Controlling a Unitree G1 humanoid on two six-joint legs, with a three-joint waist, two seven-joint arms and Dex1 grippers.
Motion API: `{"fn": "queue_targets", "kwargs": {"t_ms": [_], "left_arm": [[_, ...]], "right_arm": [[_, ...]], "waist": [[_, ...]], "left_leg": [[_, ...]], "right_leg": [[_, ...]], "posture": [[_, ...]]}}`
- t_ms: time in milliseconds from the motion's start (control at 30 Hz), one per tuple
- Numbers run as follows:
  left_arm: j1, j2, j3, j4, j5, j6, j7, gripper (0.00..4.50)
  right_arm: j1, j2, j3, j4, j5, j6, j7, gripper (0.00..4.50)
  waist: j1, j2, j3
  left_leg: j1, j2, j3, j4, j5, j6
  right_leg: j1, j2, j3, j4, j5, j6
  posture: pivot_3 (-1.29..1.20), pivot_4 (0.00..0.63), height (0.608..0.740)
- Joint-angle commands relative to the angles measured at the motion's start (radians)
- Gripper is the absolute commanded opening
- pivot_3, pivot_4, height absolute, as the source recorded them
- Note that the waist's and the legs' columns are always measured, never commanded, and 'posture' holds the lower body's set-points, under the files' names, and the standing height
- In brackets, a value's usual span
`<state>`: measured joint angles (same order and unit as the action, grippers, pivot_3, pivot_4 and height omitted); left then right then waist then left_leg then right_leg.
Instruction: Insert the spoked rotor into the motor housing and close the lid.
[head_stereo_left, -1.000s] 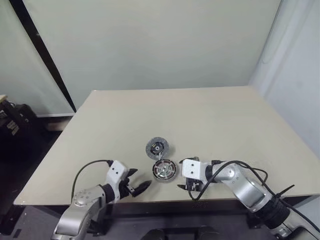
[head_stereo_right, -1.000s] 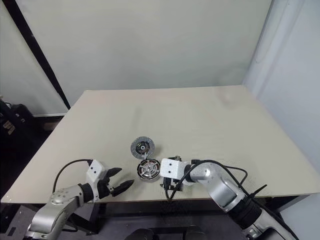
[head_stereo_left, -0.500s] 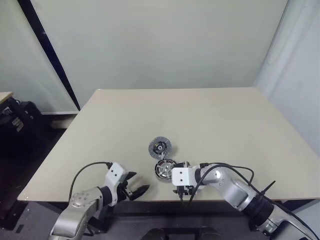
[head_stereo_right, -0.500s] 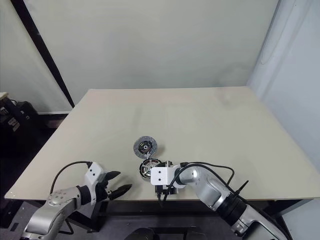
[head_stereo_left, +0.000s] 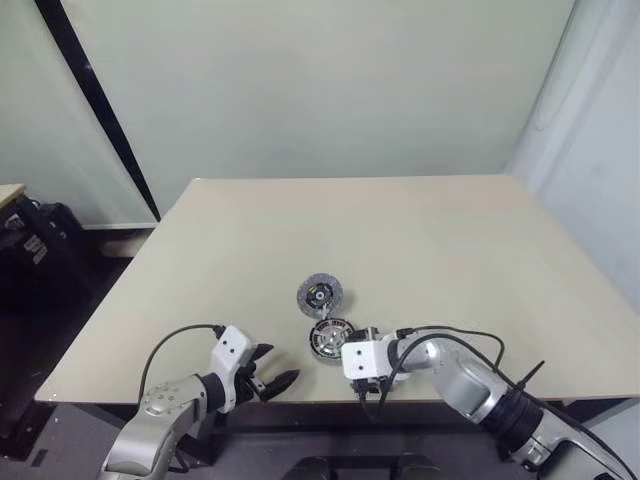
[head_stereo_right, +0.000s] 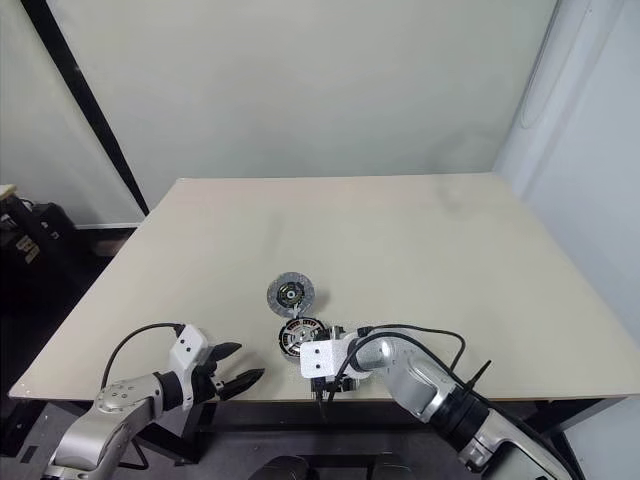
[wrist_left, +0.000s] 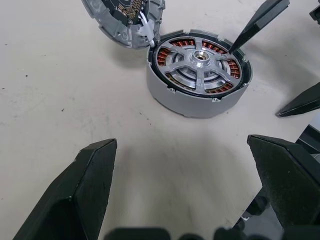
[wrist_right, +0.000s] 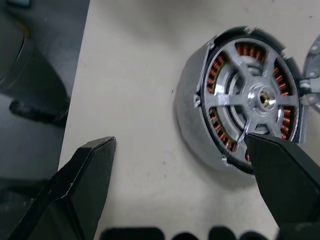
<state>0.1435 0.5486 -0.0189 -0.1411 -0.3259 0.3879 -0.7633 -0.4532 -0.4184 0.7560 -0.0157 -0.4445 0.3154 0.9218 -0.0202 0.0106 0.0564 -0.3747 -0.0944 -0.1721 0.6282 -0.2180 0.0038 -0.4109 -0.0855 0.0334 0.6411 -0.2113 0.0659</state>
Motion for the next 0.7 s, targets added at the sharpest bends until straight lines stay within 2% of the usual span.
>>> {"fn": "queue_targets", "kwargs": {"t_ms": [33, 500, 600, 700], "left_arm": [[-0.014, 0.001, 0.001, -0.016, 0.007, -0.016, -0.004, 4.50], [-0.014, 0.003, -0.010, -0.008, 0.014, -0.023, -0.005, 4.50], [-0.015, 0.002, -0.011, -0.006, 0.016, -0.024, -0.006, 4.50], [-0.017, 0.001, -0.012, -0.004, 0.018, -0.025, -0.006, 4.50]], "right_arm": [[-0.047, 0.021, -0.009, -0.054, -0.027, 0.036, 0.033, 4.49], [-0.085, 0.060, 0.027, 0.031, -0.076, 0.045, 0.063, 4.49], [-0.085, 0.073, 0.026, 0.063, -0.083, 0.036, 0.047, 3.88], [-0.085, 0.083, 0.023, 0.081, -0.086, 0.031, 0.034, 2.81]], "waist": [[0.000, 0.000, 0.000], [0.001, 0.000, 0.000], [0.001, 0.000, 0.000], [0.000, 0.000, 0.000]], "left_leg": [[0.000, 0.000, 0.000, 0.000, 0.000, 0.000], [0.001, 0.000, 0.000, 0.000, 0.000, 0.000], [0.002, 0.000, 0.000, 0.000, 0.000, 0.000], [0.003, 0.000, 0.000, 0.000, 0.000, 0.000]], "right_leg": [[0.000, 0.000, 0.000, 0.000, 0.000, 0.000], [0.000, 0.000, 0.000, 0.000, 0.001, 0.001], [0.000, 0.000, 0.000, 0.000, 0.001, 0.001], [0.001, 0.000, 0.000, 0.001, 0.001, 0.001]], "posture": [[0.00, 0.000, 0.740], [0.00, 0.000, 0.740], [0.00, 0.000, 0.740], [0.00, 0.000, 0.740]]}}
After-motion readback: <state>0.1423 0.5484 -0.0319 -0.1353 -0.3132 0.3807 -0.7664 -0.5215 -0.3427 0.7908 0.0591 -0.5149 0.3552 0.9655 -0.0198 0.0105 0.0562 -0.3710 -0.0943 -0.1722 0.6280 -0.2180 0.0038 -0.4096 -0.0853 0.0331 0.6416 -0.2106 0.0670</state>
